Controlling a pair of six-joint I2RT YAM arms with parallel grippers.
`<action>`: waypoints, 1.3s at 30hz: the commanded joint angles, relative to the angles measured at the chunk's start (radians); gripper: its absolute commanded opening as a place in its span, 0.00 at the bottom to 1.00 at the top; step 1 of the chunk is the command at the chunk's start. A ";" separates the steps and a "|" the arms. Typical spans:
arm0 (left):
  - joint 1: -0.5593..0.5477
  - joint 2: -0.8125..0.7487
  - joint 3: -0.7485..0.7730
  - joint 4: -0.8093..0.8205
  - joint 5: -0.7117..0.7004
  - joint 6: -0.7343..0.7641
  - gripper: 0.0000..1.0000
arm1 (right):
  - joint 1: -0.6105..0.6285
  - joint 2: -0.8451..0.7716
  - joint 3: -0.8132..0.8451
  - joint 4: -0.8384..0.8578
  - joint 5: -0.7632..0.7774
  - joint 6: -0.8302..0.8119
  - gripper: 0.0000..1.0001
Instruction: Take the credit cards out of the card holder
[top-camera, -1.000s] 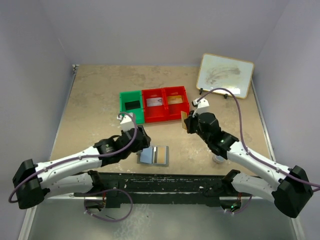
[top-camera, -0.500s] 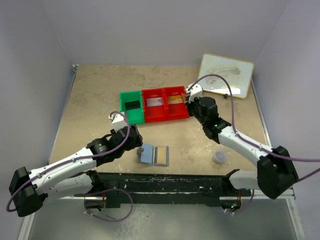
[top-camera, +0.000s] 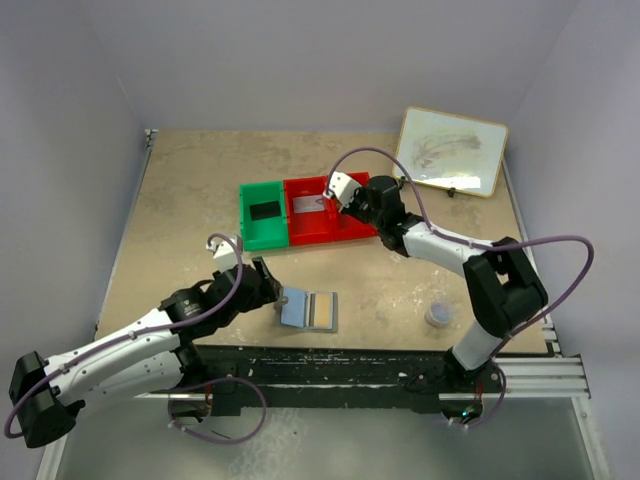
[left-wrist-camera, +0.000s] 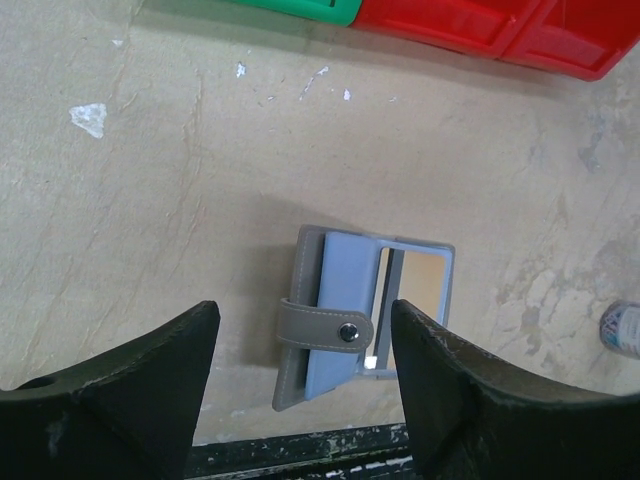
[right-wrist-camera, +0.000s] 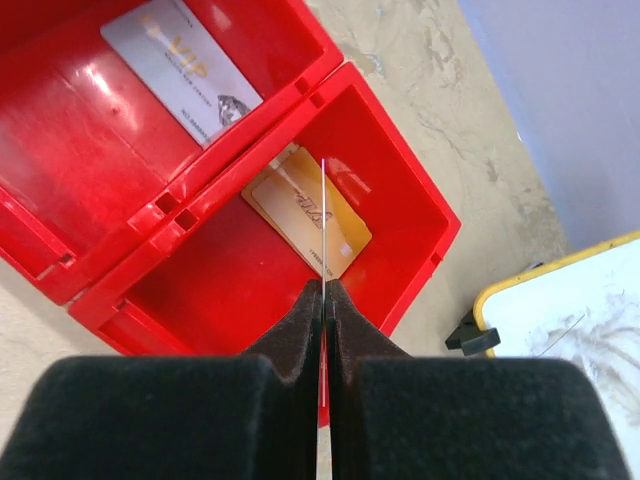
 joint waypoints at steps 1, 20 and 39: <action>0.004 -0.060 0.009 0.001 0.019 -0.016 0.68 | -0.002 0.023 0.043 0.092 0.016 -0.158 0.00; 0.004 -0.074 0.075 -0.055 0.035 0.046 0.70 | -0.010 0.318 0.259 0.075 0.098 -0.330 0.00; 0.004 -0.143 0.082 -0.119 0.003 0.023 0.72 | -0.049 0.368 0.244 0.113 0.034 -0.371 0.09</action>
